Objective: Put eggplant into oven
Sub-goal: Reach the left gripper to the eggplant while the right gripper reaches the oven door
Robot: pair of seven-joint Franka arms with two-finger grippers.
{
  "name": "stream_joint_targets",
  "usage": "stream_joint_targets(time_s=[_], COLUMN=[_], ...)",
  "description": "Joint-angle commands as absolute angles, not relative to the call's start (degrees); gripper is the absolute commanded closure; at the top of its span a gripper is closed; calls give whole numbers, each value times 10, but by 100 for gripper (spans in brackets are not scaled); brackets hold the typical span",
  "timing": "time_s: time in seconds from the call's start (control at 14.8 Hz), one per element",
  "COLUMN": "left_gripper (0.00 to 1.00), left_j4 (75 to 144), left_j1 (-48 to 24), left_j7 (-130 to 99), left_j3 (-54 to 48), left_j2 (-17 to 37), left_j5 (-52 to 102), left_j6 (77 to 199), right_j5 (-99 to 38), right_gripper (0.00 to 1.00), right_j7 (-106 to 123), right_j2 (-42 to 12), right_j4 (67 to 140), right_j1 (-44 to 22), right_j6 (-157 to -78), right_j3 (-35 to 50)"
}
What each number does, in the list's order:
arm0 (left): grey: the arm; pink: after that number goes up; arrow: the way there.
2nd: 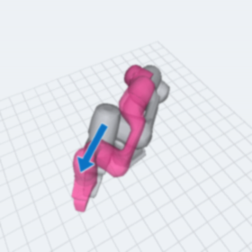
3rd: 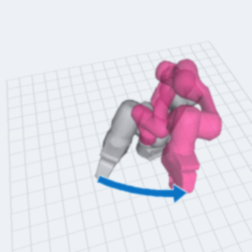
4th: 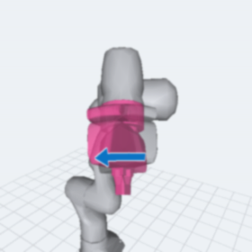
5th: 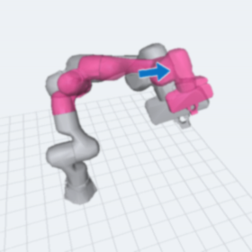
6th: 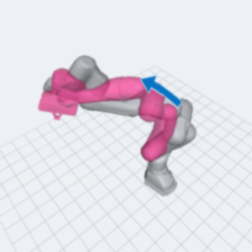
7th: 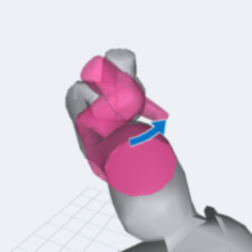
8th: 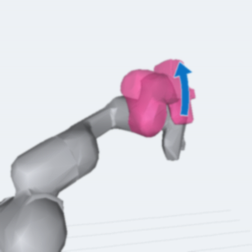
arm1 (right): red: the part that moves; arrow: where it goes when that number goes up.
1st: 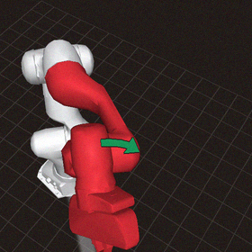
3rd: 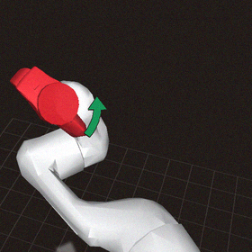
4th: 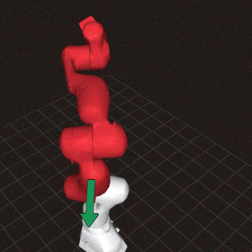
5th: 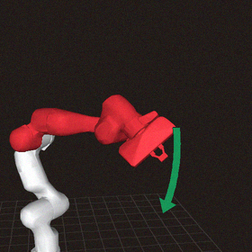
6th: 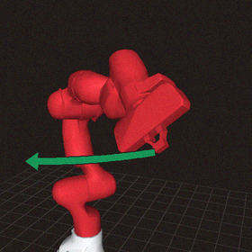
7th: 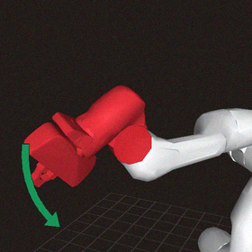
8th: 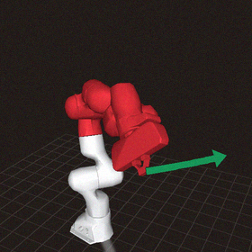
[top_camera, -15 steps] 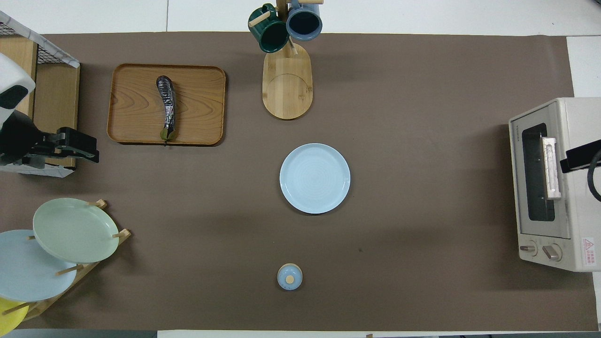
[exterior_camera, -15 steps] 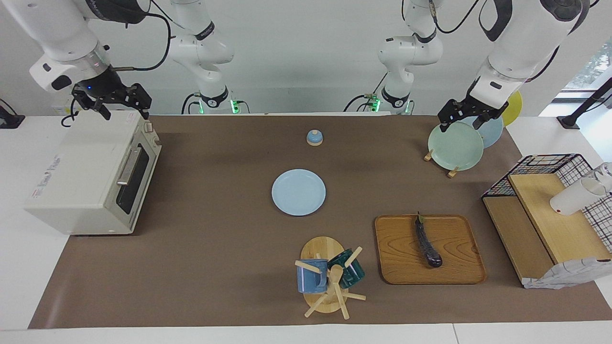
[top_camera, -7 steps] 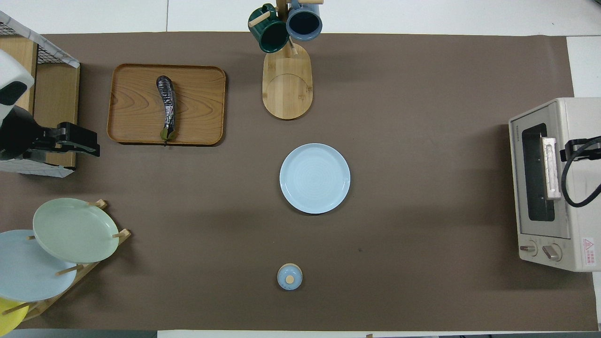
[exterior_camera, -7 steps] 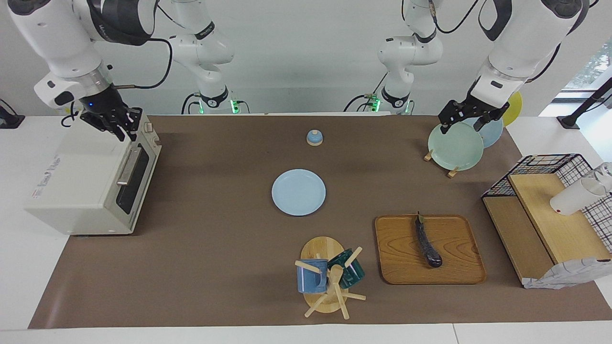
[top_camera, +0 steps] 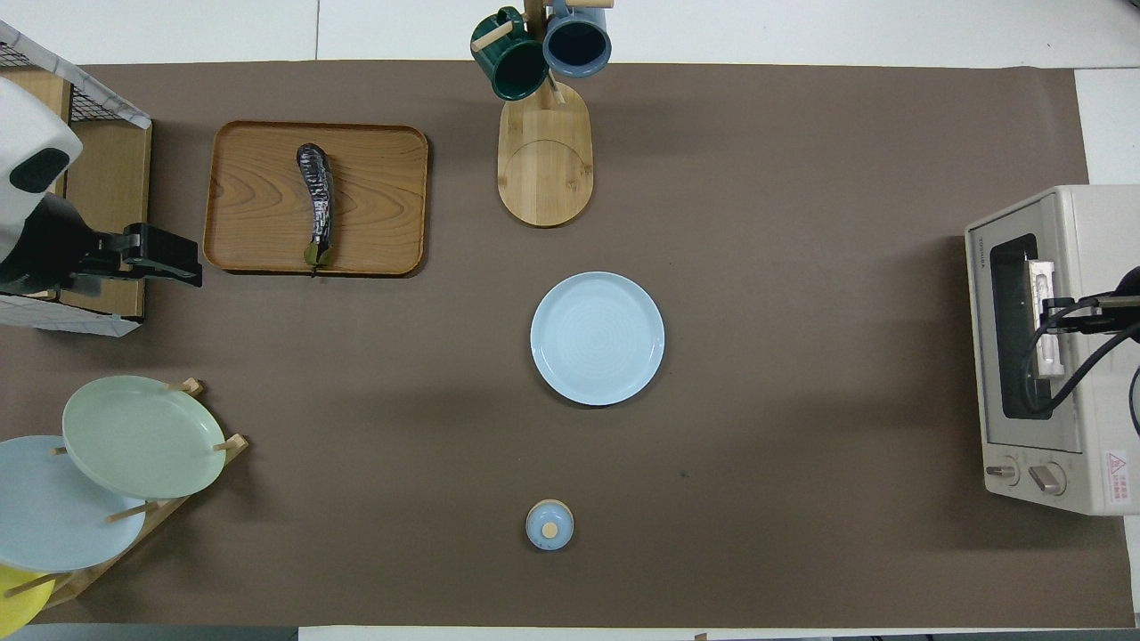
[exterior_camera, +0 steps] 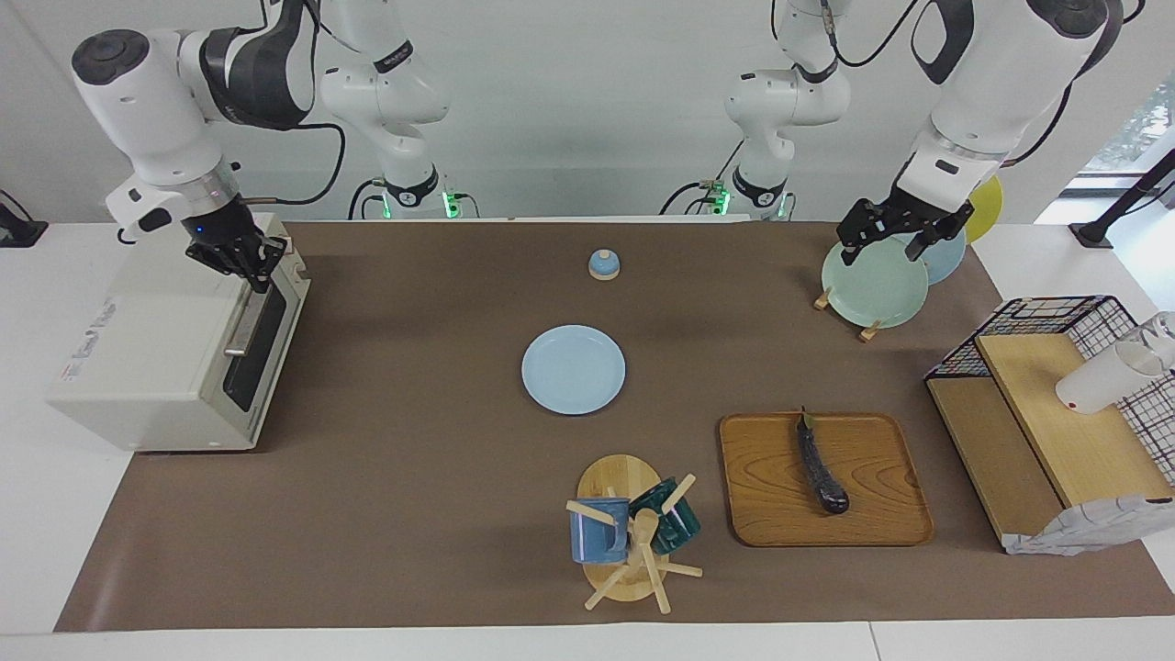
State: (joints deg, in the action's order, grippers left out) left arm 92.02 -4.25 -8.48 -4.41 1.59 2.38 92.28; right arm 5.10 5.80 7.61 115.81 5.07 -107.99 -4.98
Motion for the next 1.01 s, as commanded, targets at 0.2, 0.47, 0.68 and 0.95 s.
stream_joint_targets(time_s=[0.2, 0.47, 0.68, 0.95], left_gripper=[0, 0, 0, 0], left_j4=[914, 913, 890, 893], left_j1=[-44, -40, -44, -64], left_j7=[-83, -83, -84, -80], left_j3=[-40, -40, -40, -37], left_j2=[123, 190, 243, 302], left_j5=[37, 32, 30, 26], left_j6=[1043, 1125, 1150, 1251], right_j5=[75, 74, 65, 61], right_gripper=[100, 100, 100, 100], right_j7=[76, 71, 18, 1], right_j2=[60, 41, 24, -10], right_j4=[1190, 1238, 1238, 1243], right_j1=[73, 64, 40, 21], right_j6=[-1118, -1190, -1193, -1236], right_j3=[-46, -44, -43, -43])
